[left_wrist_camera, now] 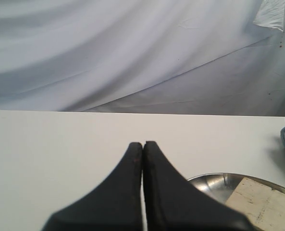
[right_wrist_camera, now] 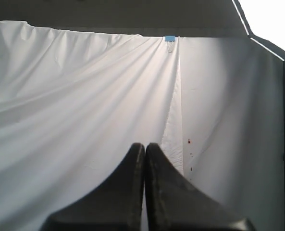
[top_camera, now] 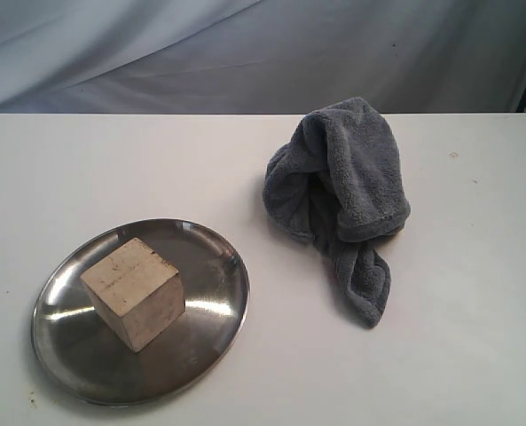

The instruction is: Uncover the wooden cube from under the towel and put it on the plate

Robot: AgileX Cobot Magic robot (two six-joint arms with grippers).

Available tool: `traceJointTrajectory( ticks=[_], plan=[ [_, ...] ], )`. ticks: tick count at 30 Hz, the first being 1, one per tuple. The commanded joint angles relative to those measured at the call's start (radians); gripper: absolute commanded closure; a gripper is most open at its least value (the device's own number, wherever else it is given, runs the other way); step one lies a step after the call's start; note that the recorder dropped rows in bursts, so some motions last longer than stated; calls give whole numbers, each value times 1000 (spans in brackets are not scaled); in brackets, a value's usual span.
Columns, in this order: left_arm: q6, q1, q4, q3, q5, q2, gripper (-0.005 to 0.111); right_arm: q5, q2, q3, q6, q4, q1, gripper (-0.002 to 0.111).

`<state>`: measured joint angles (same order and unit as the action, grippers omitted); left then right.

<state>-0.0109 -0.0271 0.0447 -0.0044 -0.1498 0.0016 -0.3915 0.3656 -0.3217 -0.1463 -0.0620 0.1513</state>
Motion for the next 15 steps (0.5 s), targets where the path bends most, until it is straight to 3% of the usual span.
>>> traceJointTrajectory(
  ticks=[1, 15],
  plan=[
    [1, -1, -1, 4, 4, -2, 105, 45, -52, 16, -14, -13, -3, 108],
    [3, -1, -1, 4, 4, -2, 105, 143, -208, 17, -14, -13, -3, 108]
  ],
)
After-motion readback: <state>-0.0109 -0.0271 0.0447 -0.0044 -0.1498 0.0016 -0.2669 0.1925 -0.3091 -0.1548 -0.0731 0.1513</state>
